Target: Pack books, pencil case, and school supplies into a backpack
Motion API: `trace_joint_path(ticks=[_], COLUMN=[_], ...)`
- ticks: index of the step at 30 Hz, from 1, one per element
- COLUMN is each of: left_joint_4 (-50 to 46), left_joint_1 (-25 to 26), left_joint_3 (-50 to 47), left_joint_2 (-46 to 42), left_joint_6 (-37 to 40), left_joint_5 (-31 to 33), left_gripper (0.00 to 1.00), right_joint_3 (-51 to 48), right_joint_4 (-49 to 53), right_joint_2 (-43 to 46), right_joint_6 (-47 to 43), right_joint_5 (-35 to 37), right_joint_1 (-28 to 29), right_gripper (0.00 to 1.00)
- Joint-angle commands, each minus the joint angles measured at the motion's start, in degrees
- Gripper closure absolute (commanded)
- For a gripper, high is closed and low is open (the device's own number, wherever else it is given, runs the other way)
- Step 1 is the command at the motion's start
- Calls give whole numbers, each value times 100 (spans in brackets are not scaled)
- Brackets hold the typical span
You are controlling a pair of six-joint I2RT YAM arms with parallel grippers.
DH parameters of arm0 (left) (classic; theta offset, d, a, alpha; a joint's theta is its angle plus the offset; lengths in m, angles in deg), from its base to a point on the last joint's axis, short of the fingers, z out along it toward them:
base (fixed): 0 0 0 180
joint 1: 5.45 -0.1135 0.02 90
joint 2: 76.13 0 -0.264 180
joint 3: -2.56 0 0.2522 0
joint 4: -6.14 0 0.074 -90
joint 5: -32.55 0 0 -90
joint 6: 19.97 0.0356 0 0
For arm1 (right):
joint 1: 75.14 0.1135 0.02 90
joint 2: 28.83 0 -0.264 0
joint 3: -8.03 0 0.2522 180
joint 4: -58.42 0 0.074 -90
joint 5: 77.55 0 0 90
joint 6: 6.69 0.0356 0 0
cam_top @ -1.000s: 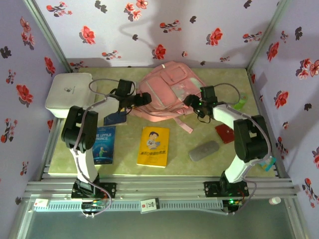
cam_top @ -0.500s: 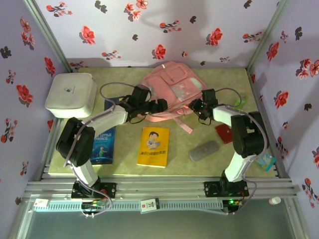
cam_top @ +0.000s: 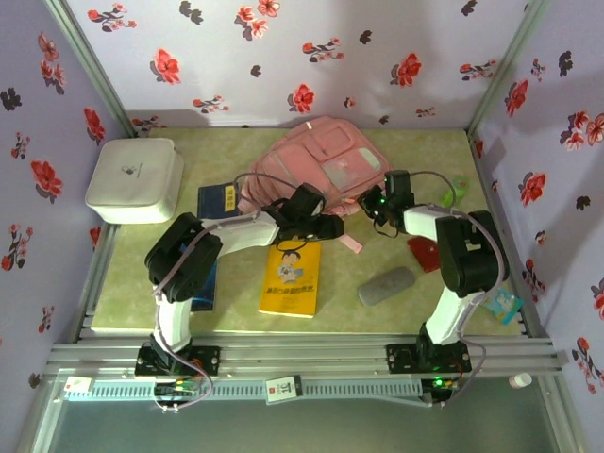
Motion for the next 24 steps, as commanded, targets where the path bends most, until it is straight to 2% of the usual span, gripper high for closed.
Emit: trace_joint_path(ticks=[1,7,24], left_joint_4=[306,406,705], left_joint_1=[46,46,46], left_joint_3=[246,327,516], left_joint_2=[86,74,50], left_joint_6=[124,211,344], left_joint_5=[203,708,1373], left_gripper=[44,50,65], right_joint_3=[-51,1,256], right_joint_4=[-534,-331,-17], right_joint_2=[555,938,1129], right_joint_6=[207,259,407], right_joint_5=[-414,-408,-397], right_joint_1=[74,273,578], right_gripper=[90,90,89])
